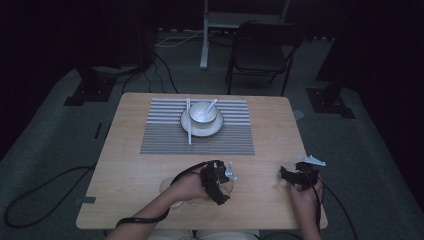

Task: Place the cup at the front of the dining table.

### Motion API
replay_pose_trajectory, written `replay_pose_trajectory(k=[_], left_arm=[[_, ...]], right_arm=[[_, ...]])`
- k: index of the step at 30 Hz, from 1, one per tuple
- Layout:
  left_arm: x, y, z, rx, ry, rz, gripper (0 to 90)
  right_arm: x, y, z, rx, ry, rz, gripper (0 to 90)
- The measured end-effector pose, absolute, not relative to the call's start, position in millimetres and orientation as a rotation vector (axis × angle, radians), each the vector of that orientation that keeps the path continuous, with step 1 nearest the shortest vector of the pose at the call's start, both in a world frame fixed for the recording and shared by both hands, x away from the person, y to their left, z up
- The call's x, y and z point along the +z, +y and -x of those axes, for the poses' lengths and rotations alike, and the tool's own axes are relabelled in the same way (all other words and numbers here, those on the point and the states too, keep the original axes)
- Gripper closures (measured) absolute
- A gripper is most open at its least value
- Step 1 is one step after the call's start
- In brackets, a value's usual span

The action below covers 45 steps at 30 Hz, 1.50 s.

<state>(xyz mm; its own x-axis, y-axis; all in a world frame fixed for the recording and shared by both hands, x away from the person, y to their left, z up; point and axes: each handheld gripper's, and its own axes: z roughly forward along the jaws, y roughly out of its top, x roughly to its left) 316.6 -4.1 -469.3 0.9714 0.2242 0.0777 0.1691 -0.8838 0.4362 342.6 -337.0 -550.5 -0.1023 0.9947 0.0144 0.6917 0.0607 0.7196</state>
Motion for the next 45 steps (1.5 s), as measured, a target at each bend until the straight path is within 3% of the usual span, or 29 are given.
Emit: replay_pose_trajectory(k=[27, 45], left_arm=[[-447.4, 4.5, -350.2, 0.264, 0.385, -2.629, 17.6], [-441.7, 61.4, -372.7, 0.336, 0.616, -2.587, 17.6]], right_arm=[[-550.5, -337.0, -342.6, 0.799, 1.849, -1.678, 11.5], [-550.5, -336.9, -342.6, 0.799, 1.849, -1.679, 11.5]])
